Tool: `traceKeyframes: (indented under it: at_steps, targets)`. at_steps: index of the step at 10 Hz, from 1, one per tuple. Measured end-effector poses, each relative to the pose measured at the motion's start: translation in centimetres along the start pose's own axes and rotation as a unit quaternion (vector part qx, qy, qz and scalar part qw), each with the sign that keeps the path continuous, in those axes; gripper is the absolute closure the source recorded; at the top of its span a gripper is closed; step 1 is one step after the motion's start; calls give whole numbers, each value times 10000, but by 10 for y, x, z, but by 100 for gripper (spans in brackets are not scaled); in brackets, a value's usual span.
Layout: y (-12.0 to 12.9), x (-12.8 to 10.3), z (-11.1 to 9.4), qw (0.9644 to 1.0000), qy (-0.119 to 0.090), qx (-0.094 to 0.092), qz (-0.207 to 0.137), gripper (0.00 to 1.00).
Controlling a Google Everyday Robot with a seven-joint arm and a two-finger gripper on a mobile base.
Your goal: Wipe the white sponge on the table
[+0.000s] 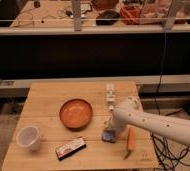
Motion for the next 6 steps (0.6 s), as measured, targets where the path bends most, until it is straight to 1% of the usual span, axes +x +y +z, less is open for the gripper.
traceKeyframes:
  at_steps: [3,4,6]
  targets:
    - [1,-1,-2,10000,-20,26,34,86]
    - [9,-4,-5,9999,-55,51,142,86]
    - [44,-9,-21,9982,-164,143,564,86]
